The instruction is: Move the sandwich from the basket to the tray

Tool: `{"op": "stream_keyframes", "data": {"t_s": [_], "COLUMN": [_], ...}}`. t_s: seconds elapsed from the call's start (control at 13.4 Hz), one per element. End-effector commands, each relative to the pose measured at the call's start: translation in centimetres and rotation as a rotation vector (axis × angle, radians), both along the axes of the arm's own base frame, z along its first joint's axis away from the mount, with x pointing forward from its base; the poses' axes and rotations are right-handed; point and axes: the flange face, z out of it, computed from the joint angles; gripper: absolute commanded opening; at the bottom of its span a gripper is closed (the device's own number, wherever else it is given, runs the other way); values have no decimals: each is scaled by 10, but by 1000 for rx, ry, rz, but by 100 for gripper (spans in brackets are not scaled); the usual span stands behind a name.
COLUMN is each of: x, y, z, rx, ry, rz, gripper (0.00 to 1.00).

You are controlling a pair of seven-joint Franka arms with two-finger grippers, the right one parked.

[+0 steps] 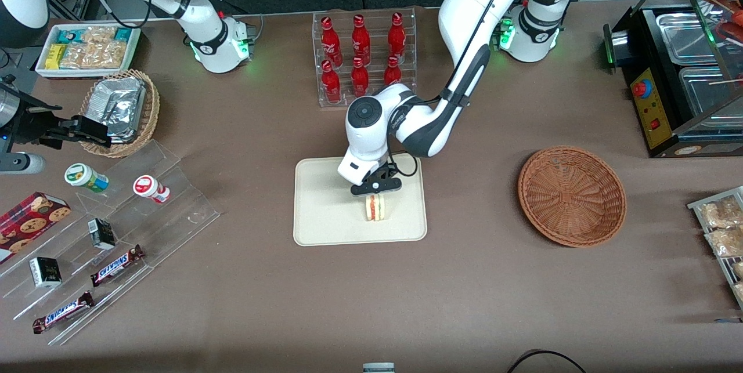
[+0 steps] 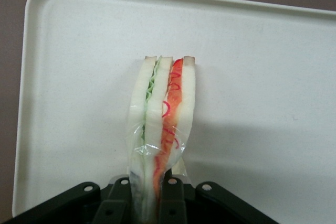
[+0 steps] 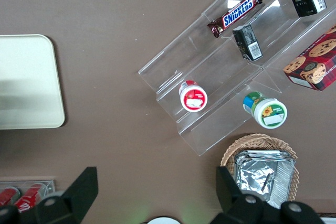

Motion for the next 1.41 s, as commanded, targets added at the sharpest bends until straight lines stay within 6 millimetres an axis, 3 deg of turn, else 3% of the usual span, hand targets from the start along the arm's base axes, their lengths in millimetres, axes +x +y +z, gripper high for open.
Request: {"op": "stream_keyframes", "data": {"t_s": [0.0,0.3,0.37,0.45,0.52,0.67,1.04,1.34], "x": [5,5,4,4,4,5,8,25], "y": [-2,1,1,1,1,4,26,82], "z": [6,-1,-2,-2,0,13,114,191], "rx": [10,25,26,27,25,47,66,105], "ry": [-19,-12,-11,-10,-12,4,20,34], "rz": [-11,-9,-9,-10,-10,-3,65,190], "gripper": [15,17,40,80,100,100,100,100]}}
